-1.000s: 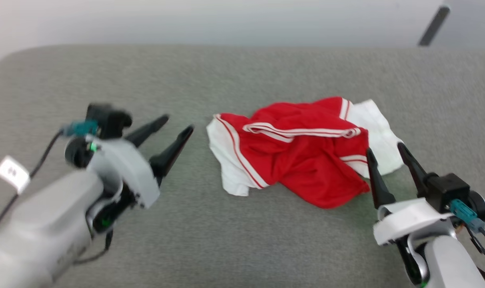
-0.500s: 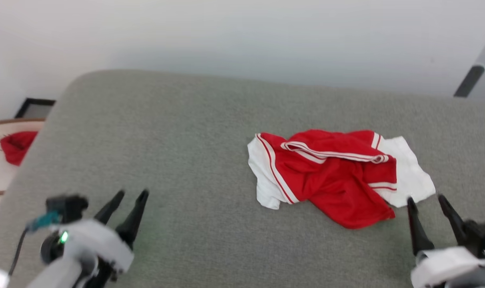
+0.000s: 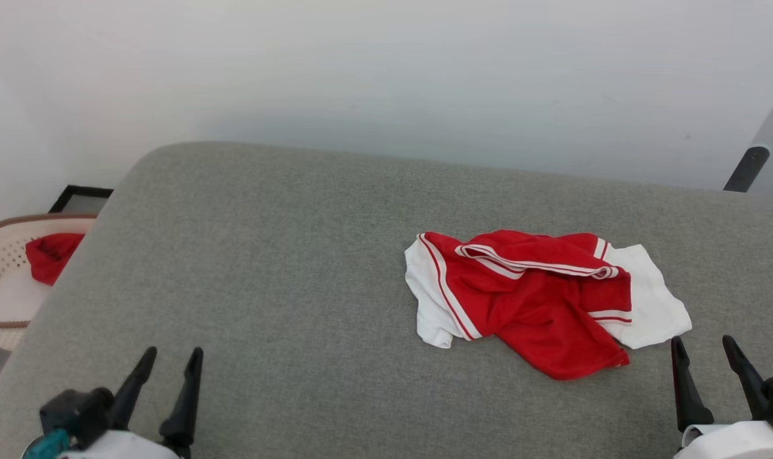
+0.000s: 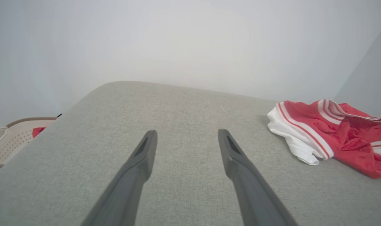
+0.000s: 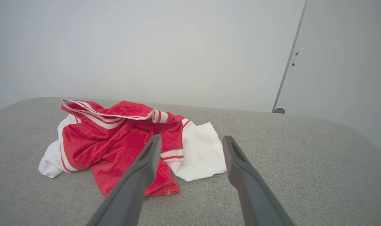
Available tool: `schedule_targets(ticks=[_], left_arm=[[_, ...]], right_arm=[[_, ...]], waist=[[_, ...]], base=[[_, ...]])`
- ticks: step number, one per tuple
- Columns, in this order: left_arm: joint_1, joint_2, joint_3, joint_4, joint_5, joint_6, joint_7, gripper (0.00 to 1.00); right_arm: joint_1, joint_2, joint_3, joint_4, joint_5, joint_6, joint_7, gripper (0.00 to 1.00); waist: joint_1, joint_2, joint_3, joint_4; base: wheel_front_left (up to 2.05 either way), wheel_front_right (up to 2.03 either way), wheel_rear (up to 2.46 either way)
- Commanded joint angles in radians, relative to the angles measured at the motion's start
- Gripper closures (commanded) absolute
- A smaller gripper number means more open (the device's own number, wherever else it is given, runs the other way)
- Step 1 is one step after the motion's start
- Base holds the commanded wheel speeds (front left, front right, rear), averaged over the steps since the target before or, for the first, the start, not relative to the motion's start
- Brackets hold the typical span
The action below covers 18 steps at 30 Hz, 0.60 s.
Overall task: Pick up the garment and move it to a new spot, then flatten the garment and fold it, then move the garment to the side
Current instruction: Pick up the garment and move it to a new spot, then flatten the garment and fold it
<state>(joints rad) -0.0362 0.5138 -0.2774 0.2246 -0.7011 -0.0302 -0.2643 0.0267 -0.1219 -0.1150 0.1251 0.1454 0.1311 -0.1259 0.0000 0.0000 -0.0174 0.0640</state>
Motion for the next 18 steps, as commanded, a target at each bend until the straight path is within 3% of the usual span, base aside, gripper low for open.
schedule_targets(ticks=[1, 8, 18], left_arm=[[0.027, -0.012, 0.018, -0.023, 0.032, 0.005, 0.000, 0.00], [0.083, -0.062, 0.099, -0.094, 0.167, -0.005, 0.000, 0.00], [0.104, -0.115, 0.144, -0.081, 0.230, -0.046, 0.000, 0.00]], right_arm=[[-0.008, 0.004, 0.002, -0.008, -0.003, -0.001, -0.003, 0.00], [-0.028, 0.015, 0.016, 0.000, -0.007, -0.001, -0.015, 0.00], [-0.032, 0.023, 0.008, 0.019, -0.006, -0.001, -0.031, 0.00]], waist=[[0.0000, 0.0000, -0.003, -0.004], [0.0000, 0.0000, -0.005, -0.013], [0.0000, 0.0000, 0.004, -0.018]], base=[[0.00, 0.00, 0.00], [0.00, 0.00, 0.00], [0.00, 0.00, 0.00]])
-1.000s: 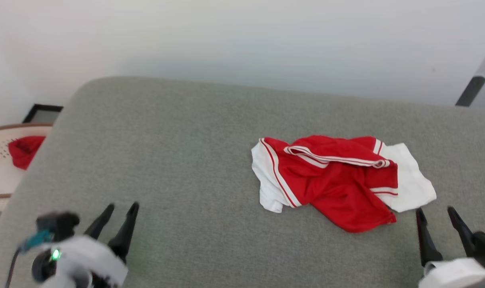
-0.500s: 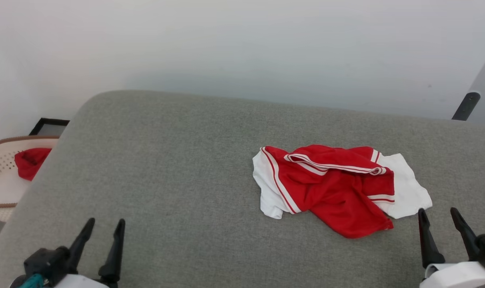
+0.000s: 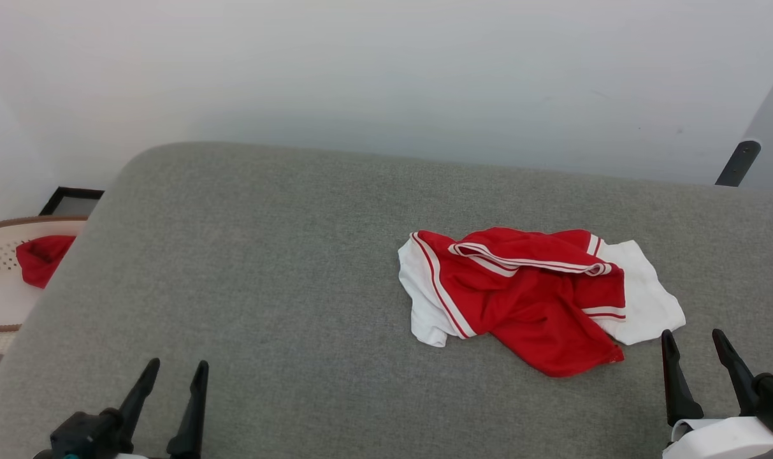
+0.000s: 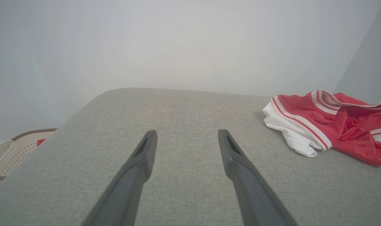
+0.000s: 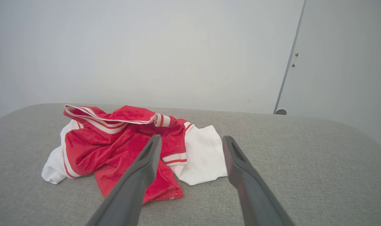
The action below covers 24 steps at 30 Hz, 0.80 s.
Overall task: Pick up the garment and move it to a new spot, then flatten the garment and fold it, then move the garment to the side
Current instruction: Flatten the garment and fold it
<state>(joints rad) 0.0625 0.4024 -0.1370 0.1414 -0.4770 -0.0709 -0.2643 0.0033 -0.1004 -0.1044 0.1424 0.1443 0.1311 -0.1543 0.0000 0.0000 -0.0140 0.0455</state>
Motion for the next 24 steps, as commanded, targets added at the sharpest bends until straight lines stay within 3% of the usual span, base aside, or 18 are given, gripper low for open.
schedule_targets(ticks=[1, 8, 13, 16, 18, 24], left_arm=[[0.004, -0.007, 0.007, 0.003, 0.010, -0.009, 0.000, 0.00], [-0.006, -0.028, 0.013, 0.013, 0.017, -0.026, 0.000, 0.00], [-0.130, 0.015, -0.031, 0.022, 0.017, -0.045, 0.062, 0.00], [-0.261, 0.026, -0.084, 0.057, -0.064, -0.056, 0.187, 0.00], [-0.383, 0.082, -0.150, 0.082, -0.058, -0.057, 0.272, 0.00], [-0.705, 0.127, -0.444, 0.198, -0.264, -0.057, 0.572, 0.00]], right_arm=[[-0.009, 0.003, -0.003, 0.001, -0.006, -0.001, -0.003, 0.00], [-0.011, 0.009, 0.000, 0.007, -0.005, -0.001, -0.004, 0.00], [-0.031, 0.016, -0.003, 0.001, -0.002, -0.001, -0.005, 0.00], [-0.054, 0.021, 0.005, 0.000, -0.006, -0.001, -0.007, 0.00], [-0.077, 0.025, 0.018, 0.004, -0.005, -0.001, -0.013, 0.00], [-0.145, 0.032, 0.041, 0.033, -0.007, -0.001, -0.031, 0.00]], waist=[[0.0000, 0.0000, 0.001, 0.000], [0.0000, 0.0000, 0.007, 0.004], [0.0000, 0.0000, 0.038, 0.015], [0.0000, 0.0000, 0.067, 0.016], [0.0000, 0.0000, 0.093, 0.007], [0.0000, 0.0000, 0.180, -0.026]], base=[[0.00, 0.00, 0.00], [0.00, 0.00, 0.00], [0.00, 0.00, 0.00], [0.00, 0.00, 0.00], [0.00, 0.00, 0.00], [0.00, 0.00, 0.00]])
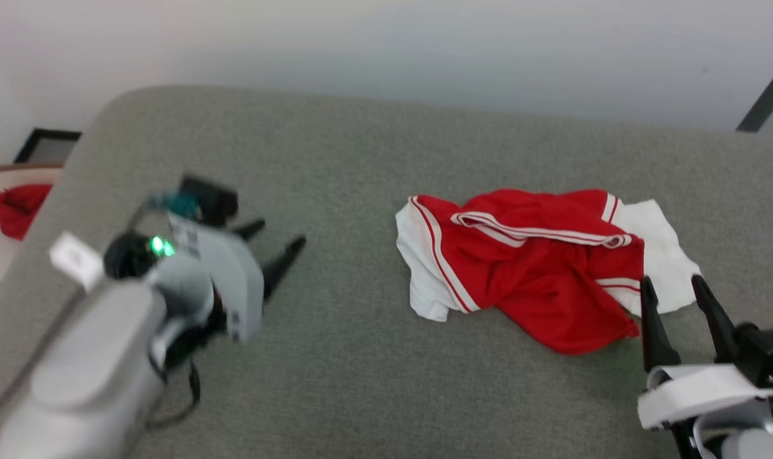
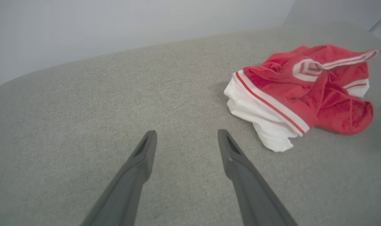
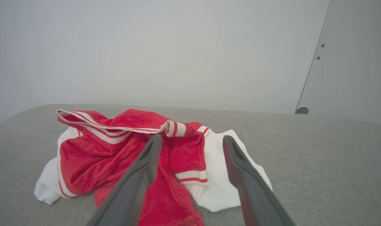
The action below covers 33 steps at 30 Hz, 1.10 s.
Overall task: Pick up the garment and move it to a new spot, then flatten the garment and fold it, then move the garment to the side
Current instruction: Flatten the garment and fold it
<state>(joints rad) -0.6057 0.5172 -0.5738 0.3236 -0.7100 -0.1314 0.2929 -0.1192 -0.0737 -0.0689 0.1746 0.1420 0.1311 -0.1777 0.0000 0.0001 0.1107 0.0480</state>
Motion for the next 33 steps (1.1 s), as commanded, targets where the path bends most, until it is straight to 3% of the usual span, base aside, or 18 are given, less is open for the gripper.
schedule_targets(ticks=[1, 9, 14, 24, 30, 33], left_arm=[[-0.083, 0.003, -0.034, 0.044, -0.069, 0.003, 0.051, 0.00], [-0.298, -0.059, -0.194, 0.191, -0.367, 0.002, 0.336, 0.00], [-0.324, -0.094, -0.208, 0.196, -0.533, 0.002, 0.455, 0.00], [-0.324, -0.038, -0.312, 0.260, -0.499, 0.003, 0.465, 0.00], [-0.311, -0.044, -0.324, 0.297, -0.546, 0.003, 0.455, 0.00], [-0.307, -0.050, -0.338, 0.312, -0.554, 0.003, 0.441, 0.82]], right_arm=[[-0.035, 0.006, 0.009, 0.005, -0.007, -0.001, -0.010, 0.00], [-0.105, 0.017, 0.013, 0.057, -0.004, -0.001, -0.051, 0.00], [-0.123, 0.022, 0.012, 0.086, 0.001, -0.001, -0.071, 0.00], [-0.142, 0.024, 0.036, 0.123, 0.034, -0.001, -0.087, 0.00], [-0.144, 0.024, 0.036, 0.114, 0.041, -0.001, -0.088, 0.00], [-0.146, 0.024, 0.031, 0.109, 0.040, -0.001, -0.088, 0.00]], waist=[[0.0000, -0.0001, 0.072, -0.038], [0.0000, -0.0001, 0.171, -0.128], [0.0000, -0.0001, 0.192, -0.169], [0.0000, -0.0001, 0.199, -0.219], [0.0000, -0.0001, 0.203, -0.226], [0.0000, -0.0001, 0.203, -0.224]], base=[[0.00, 0.00, 0.00], [0.00, 0.00, 0.00], [0.00, 0.00, 0.00], [0.00, 0.00, 0.00], [0.00, 0.00, 0.00], [0.00, 0.00, 0.00]])
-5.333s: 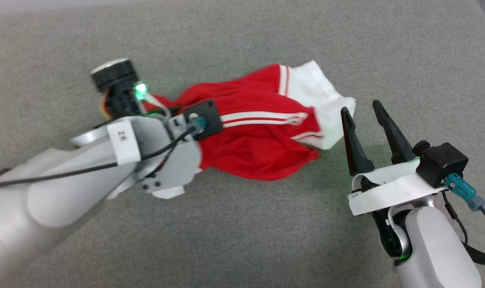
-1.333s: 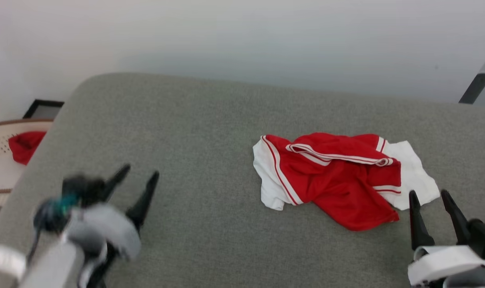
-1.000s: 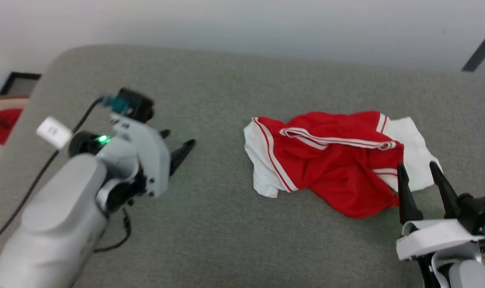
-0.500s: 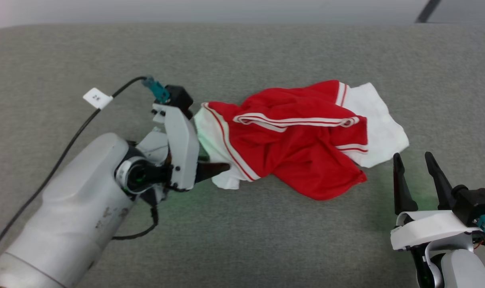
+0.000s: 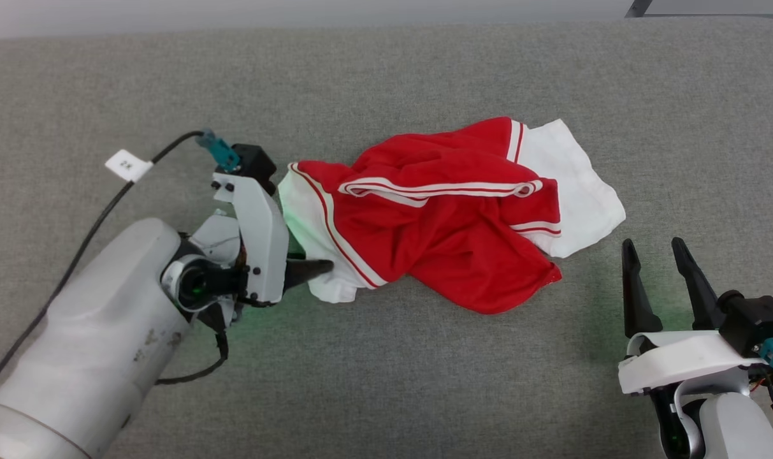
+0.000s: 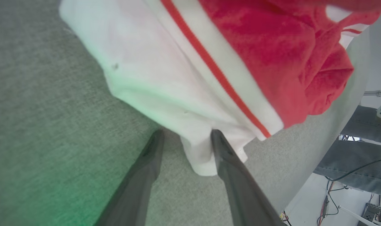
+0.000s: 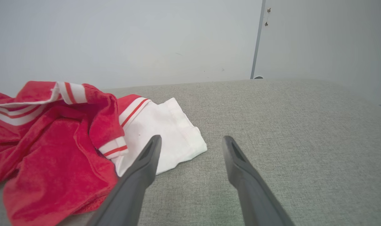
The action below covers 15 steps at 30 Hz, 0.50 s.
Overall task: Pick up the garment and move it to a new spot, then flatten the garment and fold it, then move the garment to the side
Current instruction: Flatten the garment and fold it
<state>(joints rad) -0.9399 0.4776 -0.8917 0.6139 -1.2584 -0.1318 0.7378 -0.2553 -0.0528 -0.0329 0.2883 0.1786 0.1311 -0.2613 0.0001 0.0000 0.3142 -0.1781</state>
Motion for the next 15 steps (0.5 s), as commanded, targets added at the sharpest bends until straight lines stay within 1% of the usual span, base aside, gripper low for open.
schedule_targets(ticks=[1, 4, 8, 11, 15], left_arm=[[0.023, -0.010, -0.019, 0.028, -0.006, 0.003, -0.017, 1.00], [0.000, -0.001, -0.014, 0.044, -0.010, 0.003, -0.051, 1.00], [-0.038, 0.053, -0.016, 0.045, 0.011, 0.003, -0.091, 1.00], [-0.055, 0.089, -0.015, 0.025, 0.006, 0.002, -0.107, 1.00], [-0.079, 0.165, -0.033, 0.002, 0.043, 0.003, -0.121, 1.00]], right_arm=[[-0.009, 0.003, -0.008, -0.006, 0.002, -0.001, -0.005, 0.00], [0.004, 0.003, -0.020, -0.008, -0.005, -0.001, -0.005, 0.00], [0.020, 0.003, -0.024, -0.004, -0.013, -0.001, -0.005, 0.00], [0.028, 0.002, -0.026, 0.001, -0.014, -0.001, -0.005, 0.00], [0.037, 0.003, -0.027, 0.004, -0.018, -0.001, -0.005, 0.00]], waist=[[-0.0001, 0.0000, -0.002, 0.004], [-0.0001, 0.0000, -0.015, 0.019], [-0.0001, 0.0000, -0.042, 0.042], [-0.0001, 0.0000, -0.065, 0.060], [-0.0001, 0.0000, -0.088, 0.076]], base=[[0.00, 0.00, 0.00], [0.00, 0.00, 0.00], [0.00, 0.00, 0.00], [0.00, 0.00, 0.00], [0.00, 0.00, 0.00]])
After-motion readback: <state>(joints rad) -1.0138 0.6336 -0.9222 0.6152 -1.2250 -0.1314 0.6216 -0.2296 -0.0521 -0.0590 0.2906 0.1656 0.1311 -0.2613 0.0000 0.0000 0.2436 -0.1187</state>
